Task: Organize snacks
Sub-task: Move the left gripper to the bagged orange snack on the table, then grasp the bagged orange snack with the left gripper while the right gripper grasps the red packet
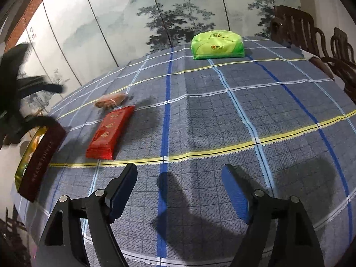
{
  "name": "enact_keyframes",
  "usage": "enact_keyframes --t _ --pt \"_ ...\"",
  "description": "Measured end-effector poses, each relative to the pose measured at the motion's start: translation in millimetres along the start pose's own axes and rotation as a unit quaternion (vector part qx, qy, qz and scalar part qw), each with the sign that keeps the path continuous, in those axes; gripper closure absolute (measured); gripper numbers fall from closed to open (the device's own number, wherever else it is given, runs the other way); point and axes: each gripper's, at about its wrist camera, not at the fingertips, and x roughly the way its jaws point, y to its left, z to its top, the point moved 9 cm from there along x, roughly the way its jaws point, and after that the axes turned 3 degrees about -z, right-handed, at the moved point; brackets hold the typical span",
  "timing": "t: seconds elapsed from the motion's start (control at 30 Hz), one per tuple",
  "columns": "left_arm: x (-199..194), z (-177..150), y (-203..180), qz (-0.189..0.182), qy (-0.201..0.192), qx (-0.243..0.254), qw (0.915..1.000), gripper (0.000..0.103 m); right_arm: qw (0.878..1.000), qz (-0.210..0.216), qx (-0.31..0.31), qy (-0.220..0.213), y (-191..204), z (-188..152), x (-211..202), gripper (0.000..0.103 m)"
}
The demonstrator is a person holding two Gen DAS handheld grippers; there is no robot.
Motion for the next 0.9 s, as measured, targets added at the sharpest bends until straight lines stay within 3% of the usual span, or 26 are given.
enact_keyframes --t 0.17,0.3,0.43,0.47,0.5,0.53,0.73,0.8,0.9 --pt "37.3 11.6 14.7 -0.036 0.027 0.049 0.9978 0.039 1.000 0.013 0.003 0.001 2.0 -0.8 -1.1 0.024" --pt "69.0 10.9 23.1 -0.054 0.058 0.078 0.9938 0.039 1.000 0.023 0.008 0.001 1.6 -0.9 -2.0 0.022" --pt "82.4 12.6 24.9 -0.083 0.051 0.078 0.9921 0.039 1.000 0.026 0.010 0.001 0.8 0.1 -1.5 0.020" --pt "84.3 13.6 27.7 -0.101 0.052 0.058 0.9919 0.043 1.000 0.025 0.010 0.001 0.8 0.4 -1.2 0.020" --pt "85.4 13.3 31.0 -0.129 0.055 0.021 0.9899 0.056 1.000 0.024 0.010 0.001 1.2 0.7 -0.8 0.019" --pt "84.9 14.3 37.7 -0.122 0.052 -0.014 0.9911 0.067 1.000 0.023 0.010 0.001 1.7 0.9 -0.3 0.019" --pt "65.9 -15.4 17.8 -0.061 0.062 -0.144 0.9857 0.067 1.000 0.018 0.008 0.000 2.1 1.6 1.2 0.019" --pt "43.3 -27.4 5.8 -0.060 0.040 -0.211 0.9748 0.067 1.000 0.019 0.009 0.001 1.8 2.1 1.2 0.018" --pt "8.3 -49.2 -12.2 -0.077 0.010 -0.322 0.9434 0.067 1.000 0.017 0.010 0.003 1.3 2.2 0.9 0.018"
